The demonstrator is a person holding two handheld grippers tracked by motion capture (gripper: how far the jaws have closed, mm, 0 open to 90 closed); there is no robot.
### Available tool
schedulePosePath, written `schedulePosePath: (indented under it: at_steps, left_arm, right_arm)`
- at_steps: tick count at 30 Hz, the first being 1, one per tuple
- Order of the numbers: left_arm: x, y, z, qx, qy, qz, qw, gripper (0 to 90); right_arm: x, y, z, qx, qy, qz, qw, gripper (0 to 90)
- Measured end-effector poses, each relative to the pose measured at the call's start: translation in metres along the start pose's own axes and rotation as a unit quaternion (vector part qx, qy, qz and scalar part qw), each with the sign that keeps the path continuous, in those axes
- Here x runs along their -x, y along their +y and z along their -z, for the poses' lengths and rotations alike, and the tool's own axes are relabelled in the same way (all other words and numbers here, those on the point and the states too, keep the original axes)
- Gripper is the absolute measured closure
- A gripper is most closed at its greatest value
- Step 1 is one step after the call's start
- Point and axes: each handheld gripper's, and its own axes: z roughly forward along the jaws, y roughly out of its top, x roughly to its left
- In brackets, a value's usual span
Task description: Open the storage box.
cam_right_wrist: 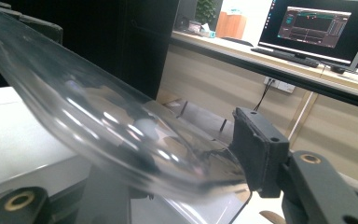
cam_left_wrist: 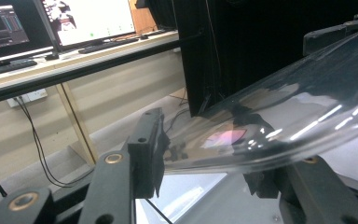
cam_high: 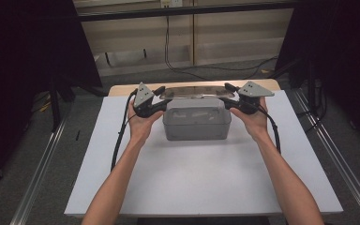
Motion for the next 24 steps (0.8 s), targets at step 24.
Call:
schedulePosePath:
  at_steps: [24]
  left_arm:
    - [-0.014, 0.001, -0.004, 0.002, 0.002, 0.005, 1.0000, 63.0]
  right_arm:
    - [0.015, 0.001, -0.011, -0.002, 0.002, -0.014, 0.9999, 55.2]
